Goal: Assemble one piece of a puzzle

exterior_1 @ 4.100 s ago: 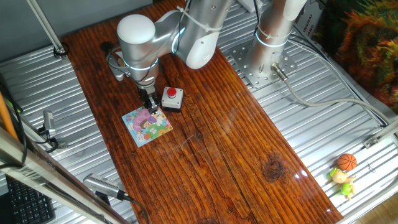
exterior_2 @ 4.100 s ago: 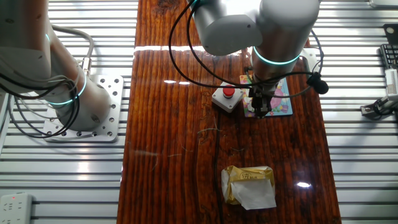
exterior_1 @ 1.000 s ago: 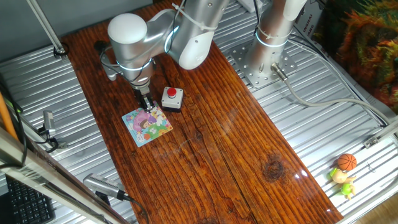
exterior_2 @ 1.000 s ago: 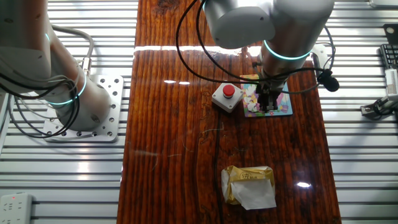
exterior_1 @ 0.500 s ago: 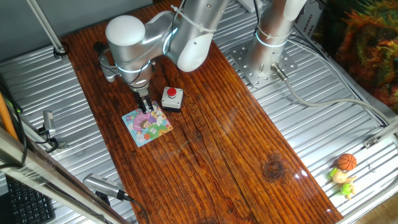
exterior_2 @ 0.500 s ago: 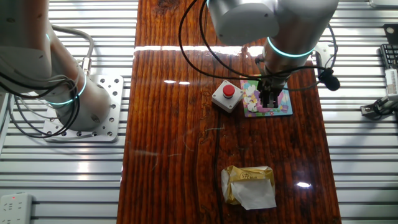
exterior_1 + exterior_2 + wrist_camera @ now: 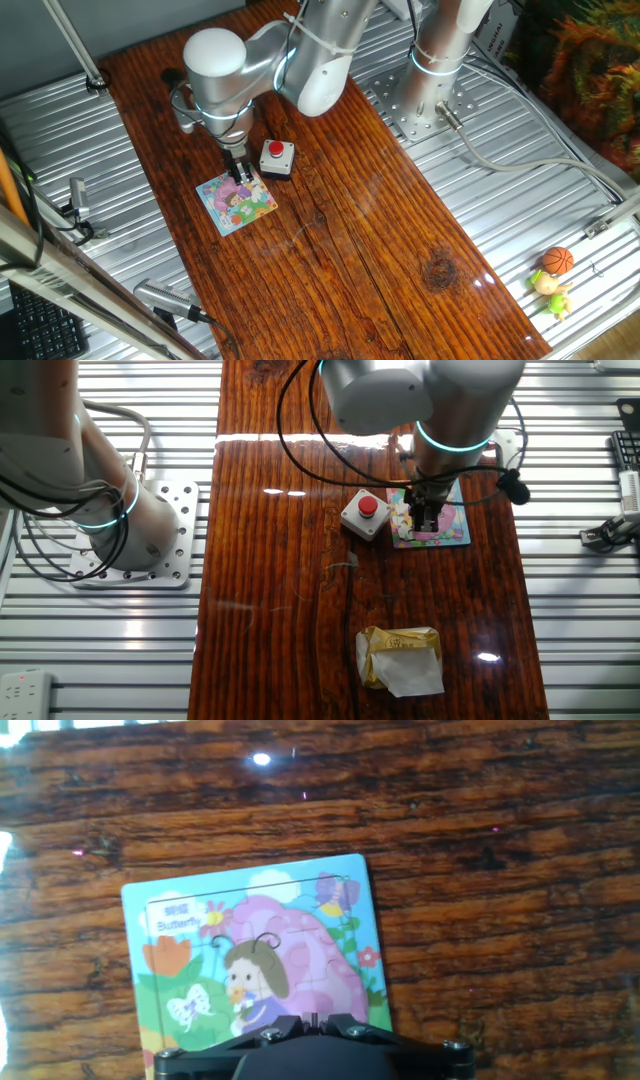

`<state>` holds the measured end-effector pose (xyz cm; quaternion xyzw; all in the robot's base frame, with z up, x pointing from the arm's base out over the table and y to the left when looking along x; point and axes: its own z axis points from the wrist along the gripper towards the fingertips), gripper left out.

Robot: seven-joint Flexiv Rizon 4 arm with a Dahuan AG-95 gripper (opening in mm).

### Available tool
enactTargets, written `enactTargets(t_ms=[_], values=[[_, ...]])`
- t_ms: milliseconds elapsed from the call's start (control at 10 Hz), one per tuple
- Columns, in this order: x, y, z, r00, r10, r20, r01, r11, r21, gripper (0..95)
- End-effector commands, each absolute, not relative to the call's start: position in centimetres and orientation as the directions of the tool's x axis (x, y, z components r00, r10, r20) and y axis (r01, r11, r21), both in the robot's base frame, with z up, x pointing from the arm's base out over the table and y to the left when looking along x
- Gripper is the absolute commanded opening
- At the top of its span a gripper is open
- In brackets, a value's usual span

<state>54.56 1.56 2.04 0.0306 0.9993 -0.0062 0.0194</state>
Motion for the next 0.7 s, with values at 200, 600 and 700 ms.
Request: enactTargets(t_ms=[200, 600, 700], values=[[54.38, 1.90, 2.25, -0.997, 0.066, -0.039, 0.066, 0.998, -0.001, 0.0], [54.39, 2.15, 2.03, -0.996, 0.073, -0.042, 0.073, 0.997, 0.003, 0.0], [54.39, 2.15, 2.03, -0.996, 0.072, -0.042, 0.072, 0.997, 0.004, 0.0]])
